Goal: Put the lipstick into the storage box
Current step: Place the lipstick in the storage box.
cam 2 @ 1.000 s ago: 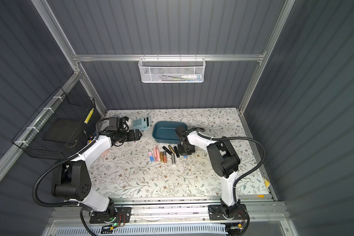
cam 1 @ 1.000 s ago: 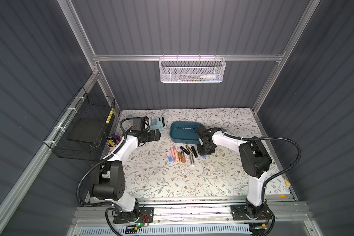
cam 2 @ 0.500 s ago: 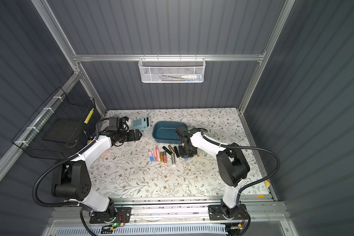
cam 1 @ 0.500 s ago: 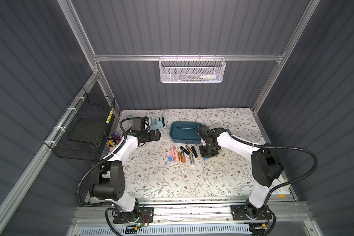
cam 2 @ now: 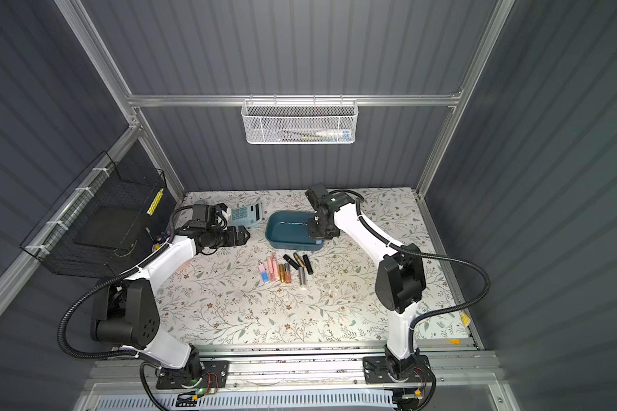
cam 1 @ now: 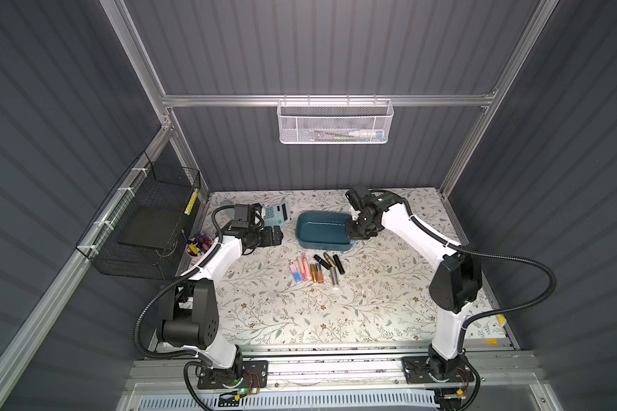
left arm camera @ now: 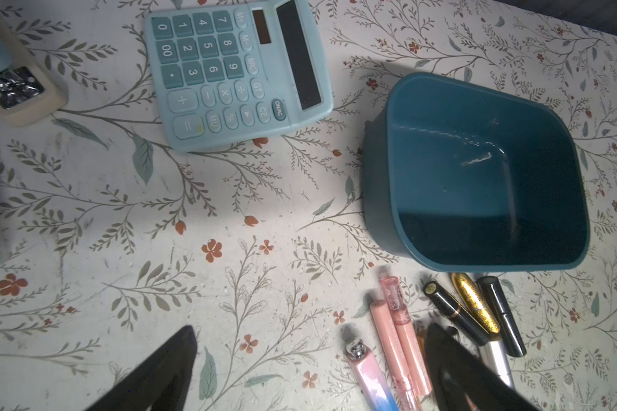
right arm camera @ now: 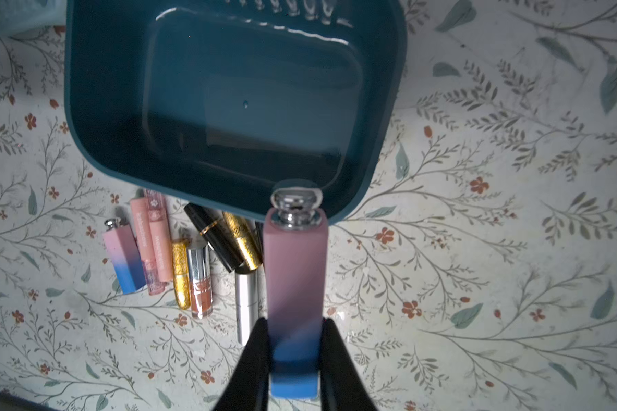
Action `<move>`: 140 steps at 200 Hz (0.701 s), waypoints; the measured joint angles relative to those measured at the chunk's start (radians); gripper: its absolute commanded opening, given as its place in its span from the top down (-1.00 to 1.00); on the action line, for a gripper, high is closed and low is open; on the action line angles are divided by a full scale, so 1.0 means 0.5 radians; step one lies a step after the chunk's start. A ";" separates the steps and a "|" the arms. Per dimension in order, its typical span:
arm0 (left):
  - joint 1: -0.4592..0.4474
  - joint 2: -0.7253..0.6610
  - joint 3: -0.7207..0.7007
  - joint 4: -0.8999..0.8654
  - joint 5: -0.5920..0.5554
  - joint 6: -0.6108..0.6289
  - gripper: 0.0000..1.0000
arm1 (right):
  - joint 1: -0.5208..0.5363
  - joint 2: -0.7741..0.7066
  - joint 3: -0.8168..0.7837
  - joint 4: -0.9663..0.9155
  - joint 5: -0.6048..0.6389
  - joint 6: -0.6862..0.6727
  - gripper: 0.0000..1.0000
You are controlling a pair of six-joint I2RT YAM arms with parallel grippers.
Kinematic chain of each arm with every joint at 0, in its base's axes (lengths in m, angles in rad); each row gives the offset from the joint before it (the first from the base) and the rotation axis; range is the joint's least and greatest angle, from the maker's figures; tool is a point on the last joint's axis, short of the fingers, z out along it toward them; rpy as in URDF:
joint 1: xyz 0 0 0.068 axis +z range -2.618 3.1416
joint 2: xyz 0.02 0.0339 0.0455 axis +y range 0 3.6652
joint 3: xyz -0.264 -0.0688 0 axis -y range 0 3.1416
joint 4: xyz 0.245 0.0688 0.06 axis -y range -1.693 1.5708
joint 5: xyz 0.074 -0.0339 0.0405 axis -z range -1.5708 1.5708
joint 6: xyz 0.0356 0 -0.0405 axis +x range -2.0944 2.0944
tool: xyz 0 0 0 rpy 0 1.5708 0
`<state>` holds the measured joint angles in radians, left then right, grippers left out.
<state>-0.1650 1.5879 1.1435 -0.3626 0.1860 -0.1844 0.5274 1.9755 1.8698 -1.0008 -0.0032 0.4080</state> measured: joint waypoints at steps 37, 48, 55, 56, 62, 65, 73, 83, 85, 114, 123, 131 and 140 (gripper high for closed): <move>-0.070 -0.001 -0.001 0.003 0.069 -0.042 -0.99 | -0.097 0.267 0.278 0.027 -0.002 -0.047 0.76; -0.116 -0.001 -0.002 0.007 0.081 -0.060 -0.99 | -0.115 0.349 0.356 0.038 -0.004 -0.050 0.76; -0.147 -0.001 -0.002 0.006 0.087 -0.069 -0.99 | -0.123 0.396 0.403 0.046 -0.009 -0.050 0.76; -0.150 -0.001 -0.002 0.006 0.087 -0.070 -0.99 | -0.124 0.401 0.407 0.047 -0.010 -0.051 0.76; -0.175 -0.001 -0.002 0.006 0.090 -0.076 -0.99 | -0.128 0.439 0.442 0.060 -0.018 -0.054 0.76; -0.185 -0.001 -0.002 0.006 0.095 -0.076 -0.99 | -0.130 0.461 0.460 0.066 -0.024 -0.055 0.76; -0.210 -0.001 -0.002 0.004 0.101 -0.078 -0.99 | -0.133 0.503 0.492 0.075 -0.034 -0.059 0.76; -0.236 -0.001 0.002 -0.009 0.108 -0.077 -0.99 | -0.134 0.552 0.529 0.087 -0.051 -0.064 0.76; -0.238 -0.001 0.004 -0.013 0.110 -0.077 -0.99 | -0.134 0.561 0.534 0.092 -0.055 -0.066 0.76; -0.243 0.000 0.046 -0.063 0.102 -0.075 -0.99 | -0.133 0.652 0.566 0.122 -0.103 -0.084 0.74; -0.243 0.000 0.065 -0.076 0.100 -0.074 -0.99 | -0.131 0.684 0.585 0.125 -0.114 -0.086 0.74; -0.243 0.000 0.079 -0.082 0.100 -0.074 -0.99 | -0.131 0.710 0.600 0.130 -0.120 -0.091 0.73; -0.243 0.002 0.094 -0.091 0.100 -0.074 -0.99 | -0.131 0.743 0.622 0.133 -0.124 -0.094 0.73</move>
<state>-0.2867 1.5887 1.1904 -0.4080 0.2359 -0.2214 0.4618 2.3470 2.1807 -0.9344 -0.0650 0.3611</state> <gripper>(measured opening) 0.996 0.212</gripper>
